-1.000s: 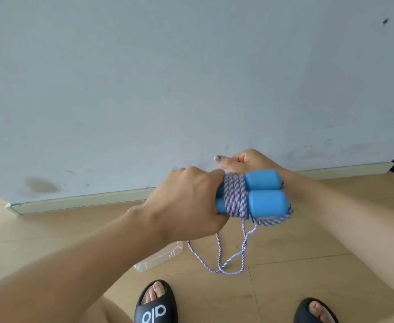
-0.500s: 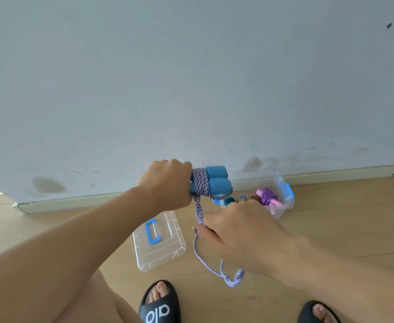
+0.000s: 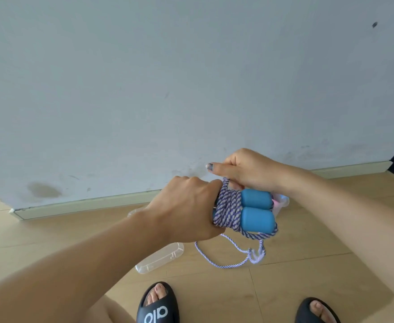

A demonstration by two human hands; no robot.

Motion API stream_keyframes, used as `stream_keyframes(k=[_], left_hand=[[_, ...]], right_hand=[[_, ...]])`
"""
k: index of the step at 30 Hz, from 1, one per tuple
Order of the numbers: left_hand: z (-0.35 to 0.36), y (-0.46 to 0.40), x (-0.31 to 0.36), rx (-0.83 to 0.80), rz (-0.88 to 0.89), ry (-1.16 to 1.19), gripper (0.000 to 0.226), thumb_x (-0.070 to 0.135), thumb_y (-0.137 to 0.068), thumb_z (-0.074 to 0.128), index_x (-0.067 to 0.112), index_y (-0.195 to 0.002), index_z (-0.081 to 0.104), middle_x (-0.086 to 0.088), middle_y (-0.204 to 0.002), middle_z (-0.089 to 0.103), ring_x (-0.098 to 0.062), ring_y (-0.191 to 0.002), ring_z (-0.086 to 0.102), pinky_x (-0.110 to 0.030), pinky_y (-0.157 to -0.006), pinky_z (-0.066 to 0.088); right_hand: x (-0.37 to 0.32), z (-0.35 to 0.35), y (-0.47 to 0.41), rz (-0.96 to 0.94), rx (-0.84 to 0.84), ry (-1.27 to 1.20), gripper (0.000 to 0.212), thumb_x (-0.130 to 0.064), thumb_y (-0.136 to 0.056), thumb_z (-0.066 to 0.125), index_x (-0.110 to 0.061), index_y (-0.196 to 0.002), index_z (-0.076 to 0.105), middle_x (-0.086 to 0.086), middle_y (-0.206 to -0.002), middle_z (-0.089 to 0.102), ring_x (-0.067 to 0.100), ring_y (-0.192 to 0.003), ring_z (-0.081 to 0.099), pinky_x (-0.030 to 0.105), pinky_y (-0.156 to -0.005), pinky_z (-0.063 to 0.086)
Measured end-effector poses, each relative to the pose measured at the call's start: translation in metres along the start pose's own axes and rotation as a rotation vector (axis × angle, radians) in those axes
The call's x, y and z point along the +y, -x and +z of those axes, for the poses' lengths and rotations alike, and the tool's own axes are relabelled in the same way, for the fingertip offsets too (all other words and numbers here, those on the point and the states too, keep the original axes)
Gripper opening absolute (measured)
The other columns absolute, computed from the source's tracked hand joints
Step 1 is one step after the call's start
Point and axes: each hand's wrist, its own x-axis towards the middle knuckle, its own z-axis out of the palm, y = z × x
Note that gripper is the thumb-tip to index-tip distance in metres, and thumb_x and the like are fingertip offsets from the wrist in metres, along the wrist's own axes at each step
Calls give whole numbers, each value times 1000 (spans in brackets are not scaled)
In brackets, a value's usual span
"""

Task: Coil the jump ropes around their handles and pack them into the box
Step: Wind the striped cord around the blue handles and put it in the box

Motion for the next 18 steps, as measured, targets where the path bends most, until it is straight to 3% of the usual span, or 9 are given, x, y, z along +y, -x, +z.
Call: stream_keyframes(k=[2, 6, 9, 14, 18], left_hand=[[-3, 0, -2, 50, 52, 12, 38, 56, -71, 60, 25, -82, 42, 6, -54, 45, -26, -50, 37, -28, -51, 27], [-6, -3, -5, 86, 108, 8, 44, 61, -68, 59, 24, -91, 58, 6, -54, 53, -26, -43, 46, -24, -45, 30], [-4, -6, -6, 88, 135, -42, 39, 56, -70, 63, 19, -85, 60, 5, -53, 51, -27, -42, 48, -24, -43, 31], [-7, -2, -5, -38, 95, -20, 37, 43, -75, 57, 21, -105, 54, 4, -71, 57, -27, -59, 52, -32, -50, 34], [-13, 4, -13, -159, 95, 158, 22, 20, -81, 55, 17, -99, 43, 1, -81, 55, -30, -67, 51, -36, -56, 37]], right_hand=[[4, 4, 2, 121, -100, -160, 54, -52, -95, 57, -19, -53, 49, -11, -44, 47, 6, -39, 36, 17, -43, 30], [14, 10, 6, 209, -172, -271, 46, -42, -99, 55, -19, -59, 51, -8, -50, 50, 7, -44, 44, 18, -45, 35], [19, 10, 8, 243, -228, -318, 38, -39, -98, 55, -13, -70, 56, 0, -62, 56, 13, -55, 51, 21, -50, 39], [21, 11, 6, 288, -147, -309, 41, -40, -95, 58, -19, -62, 46, -3, -54, 44, 12, -48, 39, 23, -46, 33], [24, 9, 3, 358, -75, -171, 50, -51, -93, 57, -22, -54, 45, -7, -46, 42, 10, -40, 39, 28, -52, 31]])
